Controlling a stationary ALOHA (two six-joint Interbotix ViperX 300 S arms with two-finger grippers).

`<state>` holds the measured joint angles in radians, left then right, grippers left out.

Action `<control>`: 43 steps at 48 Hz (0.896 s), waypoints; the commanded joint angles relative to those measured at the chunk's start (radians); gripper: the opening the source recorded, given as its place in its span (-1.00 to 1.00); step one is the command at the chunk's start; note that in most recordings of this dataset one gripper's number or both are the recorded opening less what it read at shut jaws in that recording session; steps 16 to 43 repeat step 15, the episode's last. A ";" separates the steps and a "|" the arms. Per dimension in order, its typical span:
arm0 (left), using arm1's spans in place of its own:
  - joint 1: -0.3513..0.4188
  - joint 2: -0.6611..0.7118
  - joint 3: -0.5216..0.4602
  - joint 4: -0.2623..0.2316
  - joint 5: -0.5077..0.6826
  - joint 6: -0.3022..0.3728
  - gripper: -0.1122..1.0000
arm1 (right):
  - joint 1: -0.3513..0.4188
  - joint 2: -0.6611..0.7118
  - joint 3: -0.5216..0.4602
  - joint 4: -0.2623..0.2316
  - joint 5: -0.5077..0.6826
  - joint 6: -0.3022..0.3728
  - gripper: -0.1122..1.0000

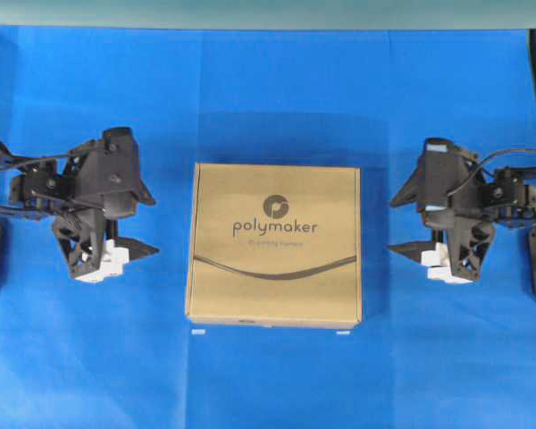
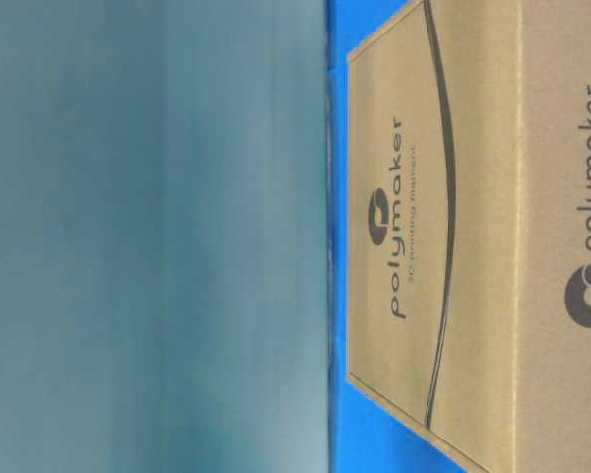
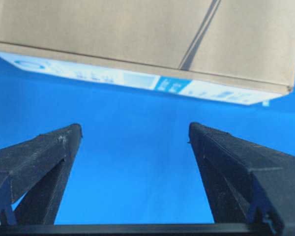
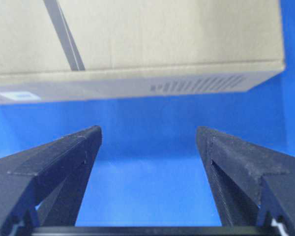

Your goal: Lift up the cardboard box by clamping it between your arms.

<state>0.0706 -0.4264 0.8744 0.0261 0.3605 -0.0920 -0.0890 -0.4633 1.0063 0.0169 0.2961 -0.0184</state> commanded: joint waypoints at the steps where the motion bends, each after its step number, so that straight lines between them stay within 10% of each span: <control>1: -0.002 -0.035 -0.006 0.000 -0.014 -0.002 0.75 | -0.002 -0.046 -0.008 0.003 -0.006 0.005 0.98; 43: -0.008 -0.150 0.051 0.000 -0.118 0.000 0.75 | -0.002 -0.170 0.021 0.005 -0.009 0.005 0.98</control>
